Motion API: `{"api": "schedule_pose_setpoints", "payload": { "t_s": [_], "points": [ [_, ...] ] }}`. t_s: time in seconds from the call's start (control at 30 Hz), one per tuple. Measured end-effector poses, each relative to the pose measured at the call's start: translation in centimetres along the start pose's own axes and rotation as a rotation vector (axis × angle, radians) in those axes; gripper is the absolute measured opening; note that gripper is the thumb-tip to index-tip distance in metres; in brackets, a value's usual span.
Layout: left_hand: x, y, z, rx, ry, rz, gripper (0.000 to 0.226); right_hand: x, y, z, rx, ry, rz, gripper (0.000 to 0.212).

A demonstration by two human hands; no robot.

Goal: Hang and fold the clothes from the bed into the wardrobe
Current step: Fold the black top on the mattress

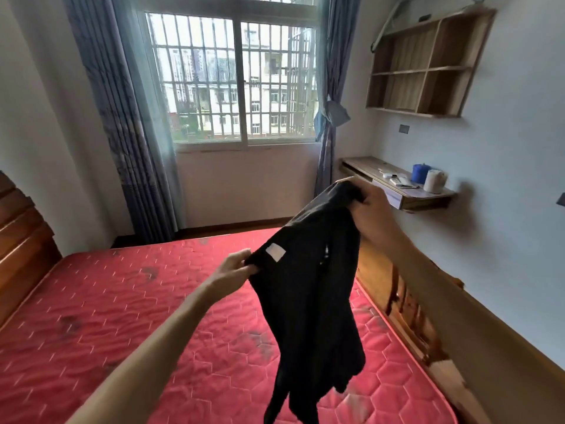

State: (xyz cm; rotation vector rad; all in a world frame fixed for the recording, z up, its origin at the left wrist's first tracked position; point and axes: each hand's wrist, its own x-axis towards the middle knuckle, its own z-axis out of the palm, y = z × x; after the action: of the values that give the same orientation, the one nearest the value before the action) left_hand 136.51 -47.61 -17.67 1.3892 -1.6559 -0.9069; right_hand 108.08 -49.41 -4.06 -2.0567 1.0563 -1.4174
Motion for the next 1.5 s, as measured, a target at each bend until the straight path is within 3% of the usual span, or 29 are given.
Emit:
{"api": "schedule_pose_setpoints", "payload": {
  "t_s": [0.13, 0.27, 0.37, 0.67, 0.87, 1.1, 1.43, 1.5],
  "points": [
    [-5.7, 0.4, -3.2, -0.106, 0.062, -0.098, 0.009, -4.7, 0.3, -1.5, -0.181, -0.056, 0.145, 0.039],
    [-9.6, -0.2, -6.6, 0.326, 0.111, 0.004, 0.037, -8.5, 1.4, -0.8, -0.29, -0.149, 0.23, 0.029],
    [-11.8, -0.9, -9.2, 0.548, 0.088, -0.037, 0.035, -9.9, 1.9, 0.6, -0.364, -0.239, 0.268, 0.019],
    [-12.1, -7.1, -14.9, 0.456, 0.171, -0.22, 0.029, -7.3, 9.1, 9.6, -0.445, -0.438, 0.415, 0.012],
    [-4.8, -20.2, -16.0, 0.438, 0.139, -0.391, 0.029, -3.6, 19.4, 21.0, -0.445, -0.645, 0.549, 0.021],
    [6.7, -42.2, -14.1, 0.383, 0.079, -0.569, 0.053, -1.7, 39.9, 36.5, -0.519, -0.794, 0.731, 0.016],
    [19.7, -67.2, -7.6, 0.407, 0.151, -0.653, 0.052, -3.9, 64.0, 53.3, -0.508, -0.648, 0.914, 0.016],
    [21.0, -70.6, -6.0, 0.46, 0.206, -0.631, 0.042, -4.3, 67.0, 55.3, -0.507, -0.586, 0.958, 0.019]
  ]
}}
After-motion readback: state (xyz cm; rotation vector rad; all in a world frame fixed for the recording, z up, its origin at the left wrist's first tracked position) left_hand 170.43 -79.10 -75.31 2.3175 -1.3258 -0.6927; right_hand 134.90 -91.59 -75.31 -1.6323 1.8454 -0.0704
